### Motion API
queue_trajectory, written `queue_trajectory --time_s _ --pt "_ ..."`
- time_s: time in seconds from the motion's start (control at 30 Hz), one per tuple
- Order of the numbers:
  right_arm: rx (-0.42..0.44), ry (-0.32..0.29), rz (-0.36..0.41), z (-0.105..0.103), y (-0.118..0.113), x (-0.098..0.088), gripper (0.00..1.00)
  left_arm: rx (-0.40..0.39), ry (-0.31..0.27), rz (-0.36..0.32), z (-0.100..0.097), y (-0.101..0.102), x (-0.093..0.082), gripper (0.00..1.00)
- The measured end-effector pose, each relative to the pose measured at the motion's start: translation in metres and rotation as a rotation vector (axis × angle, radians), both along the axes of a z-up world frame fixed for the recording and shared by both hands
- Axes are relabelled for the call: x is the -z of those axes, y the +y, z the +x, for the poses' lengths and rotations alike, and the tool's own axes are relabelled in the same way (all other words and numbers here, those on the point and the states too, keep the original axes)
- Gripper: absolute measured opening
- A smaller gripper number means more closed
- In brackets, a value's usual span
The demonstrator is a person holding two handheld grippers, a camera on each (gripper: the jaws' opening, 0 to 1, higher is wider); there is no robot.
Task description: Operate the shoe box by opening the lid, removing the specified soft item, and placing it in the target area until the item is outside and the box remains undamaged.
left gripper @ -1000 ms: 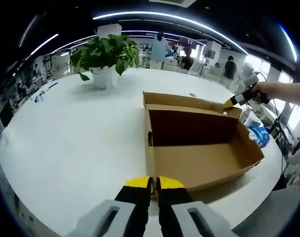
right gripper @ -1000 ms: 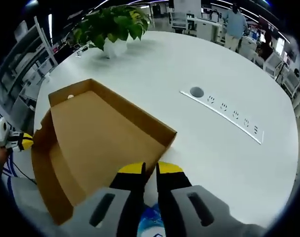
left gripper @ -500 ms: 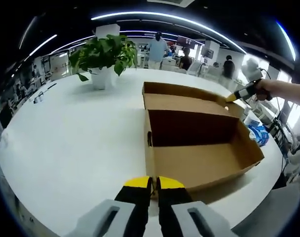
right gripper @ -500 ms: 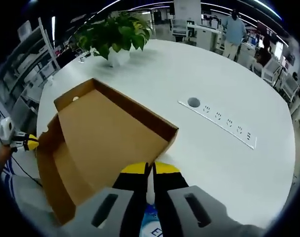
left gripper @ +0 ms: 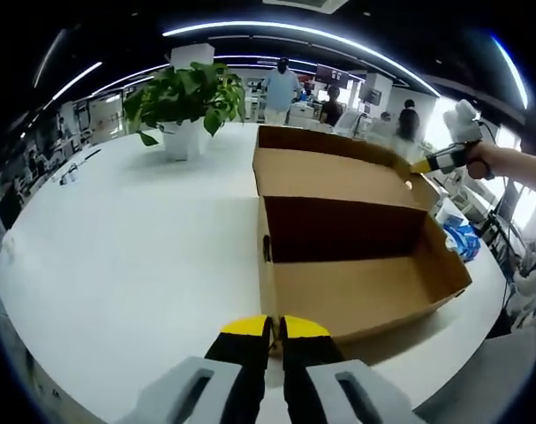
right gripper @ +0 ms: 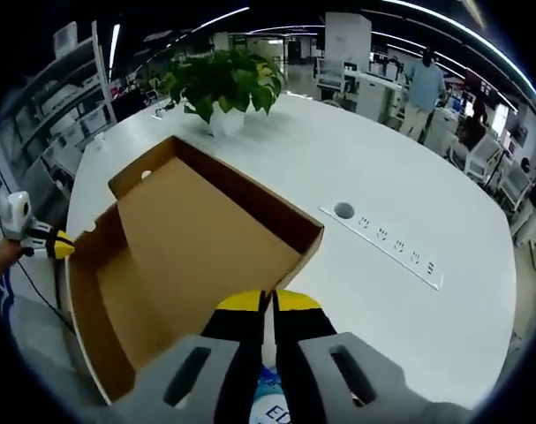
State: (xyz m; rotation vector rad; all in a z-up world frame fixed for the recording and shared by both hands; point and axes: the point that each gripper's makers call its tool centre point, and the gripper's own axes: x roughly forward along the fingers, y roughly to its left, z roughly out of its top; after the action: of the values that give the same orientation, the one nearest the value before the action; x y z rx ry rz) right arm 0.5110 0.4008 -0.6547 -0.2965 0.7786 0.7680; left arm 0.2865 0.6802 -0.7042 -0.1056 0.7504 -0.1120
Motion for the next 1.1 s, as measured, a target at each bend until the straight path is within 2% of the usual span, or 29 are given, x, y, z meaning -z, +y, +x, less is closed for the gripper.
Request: queue_trajectory --time_s 0.23,0.37,0.6,1.1 --pt "0.001 -0.034 0.032 -0.003 0.001 -0.012 0.01 0.0 -0.001 -0.006 0.0 0.0 0.0 0.04" --pt "0.002 -0.058 0.042 -0.018 0.001 -0.02 0.01 0.003 0.0 -0.005 0.001 -0.001 0.0 0.04" --pt "0.006 -0.105 0.072 -0.024 0.001 -0.03 0.0 0.005 -0.001 -0.008 0.001 0.0 0.0 0.04" --pt "0.031 -0.155 0.141 -0.044 -0.002 -0.045 0.0 0.011 -0.008 -0.012 0.0 -0.001 -0.001 0.04"
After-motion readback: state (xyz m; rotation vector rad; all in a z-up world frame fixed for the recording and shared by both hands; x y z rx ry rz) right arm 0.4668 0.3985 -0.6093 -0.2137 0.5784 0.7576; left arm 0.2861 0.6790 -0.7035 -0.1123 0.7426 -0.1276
